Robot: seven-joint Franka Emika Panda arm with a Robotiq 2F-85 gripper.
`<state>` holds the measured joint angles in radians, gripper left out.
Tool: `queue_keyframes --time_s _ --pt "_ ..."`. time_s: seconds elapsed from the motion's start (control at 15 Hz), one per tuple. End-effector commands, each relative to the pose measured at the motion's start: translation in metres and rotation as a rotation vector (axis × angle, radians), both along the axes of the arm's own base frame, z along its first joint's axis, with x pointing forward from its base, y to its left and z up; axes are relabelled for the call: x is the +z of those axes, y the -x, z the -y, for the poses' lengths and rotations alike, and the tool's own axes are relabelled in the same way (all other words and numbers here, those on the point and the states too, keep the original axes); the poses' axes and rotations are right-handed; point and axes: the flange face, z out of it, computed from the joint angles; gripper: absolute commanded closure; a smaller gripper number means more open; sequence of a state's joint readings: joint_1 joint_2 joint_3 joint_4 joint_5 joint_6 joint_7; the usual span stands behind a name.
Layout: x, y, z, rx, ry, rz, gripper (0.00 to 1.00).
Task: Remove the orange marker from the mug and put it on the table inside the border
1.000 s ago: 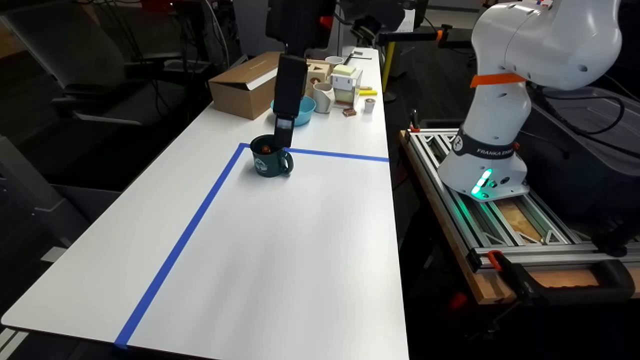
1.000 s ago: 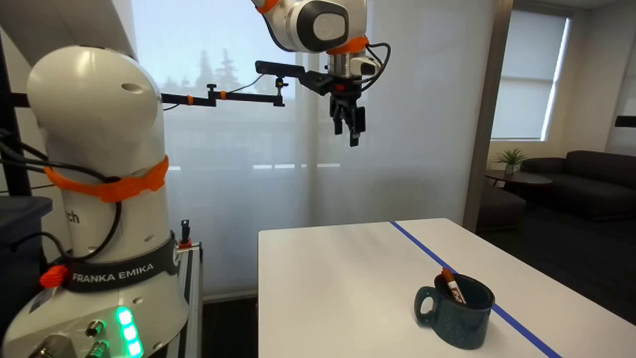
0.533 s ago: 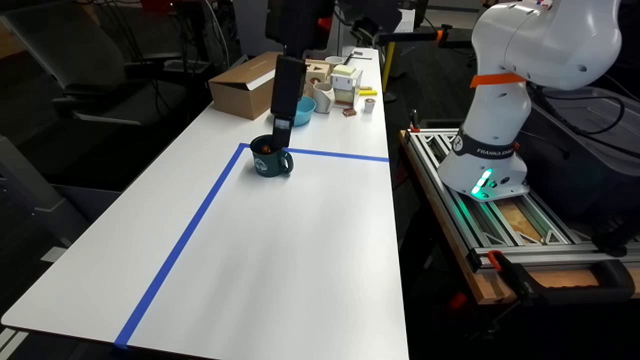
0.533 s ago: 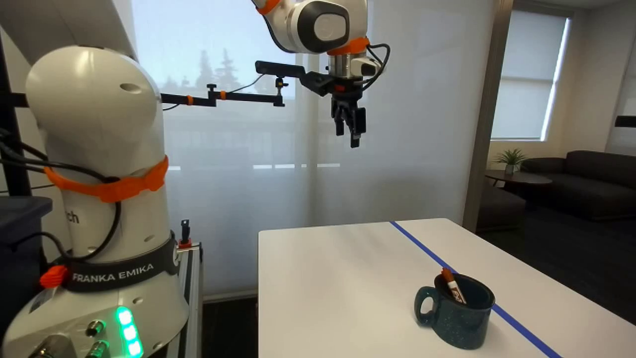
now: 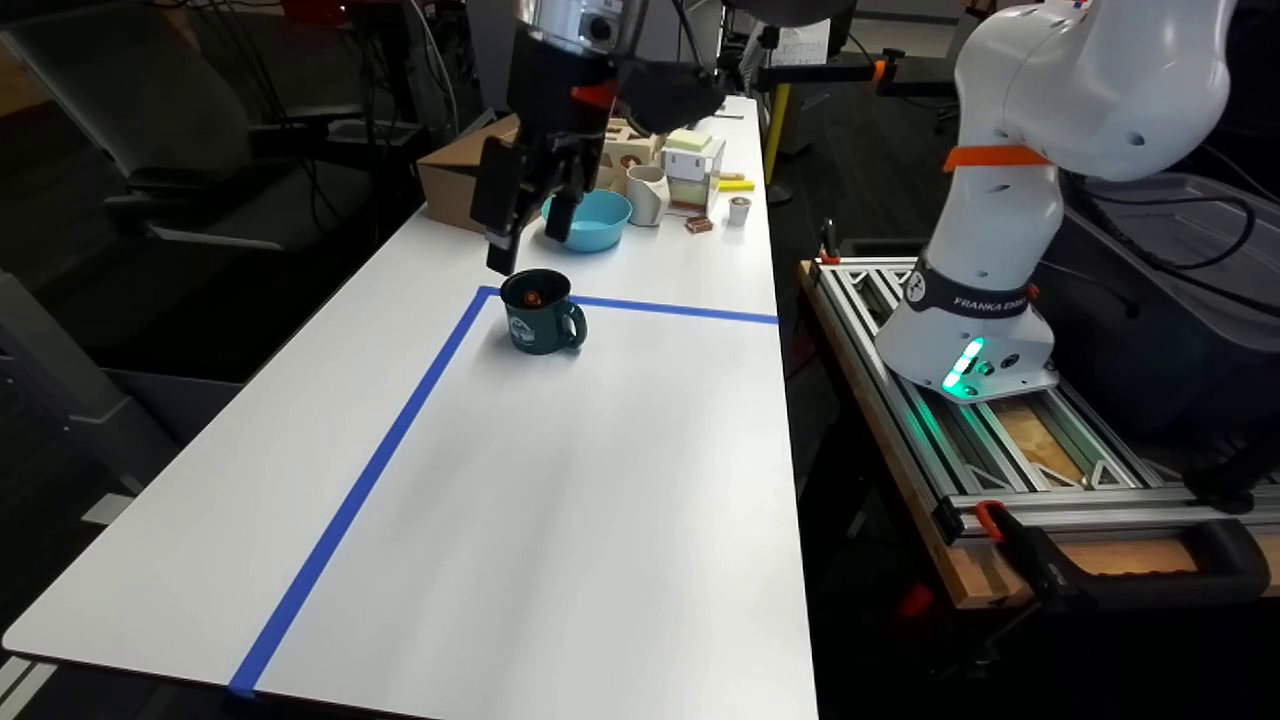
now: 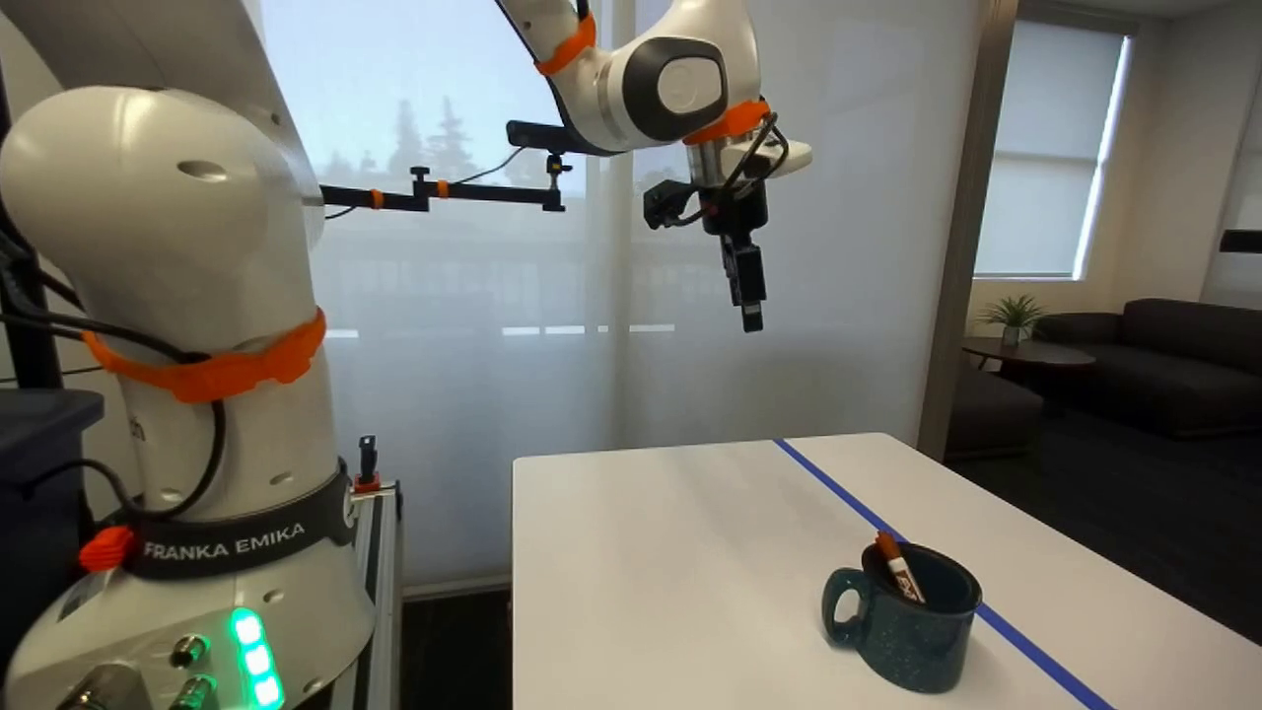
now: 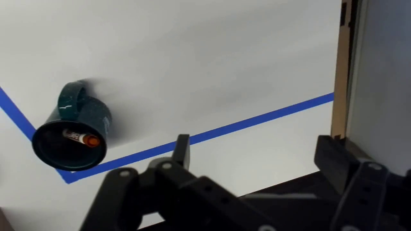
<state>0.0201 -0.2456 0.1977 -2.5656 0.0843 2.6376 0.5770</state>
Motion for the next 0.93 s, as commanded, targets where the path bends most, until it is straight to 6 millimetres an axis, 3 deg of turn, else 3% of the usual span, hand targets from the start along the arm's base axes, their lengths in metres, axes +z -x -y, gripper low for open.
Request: queue_keyframes --time_s 0.0,0.6,0.87 --pt "-0.021 -0.002 0.018 -0.184 0.022 0.031 0.0" --pt "-0.053 -0.009 0.09 -0.659 0.093 0.056 0.0" --pt "-0.073 -0.014 0.104 -0.809 0.105 0.075 0.0"
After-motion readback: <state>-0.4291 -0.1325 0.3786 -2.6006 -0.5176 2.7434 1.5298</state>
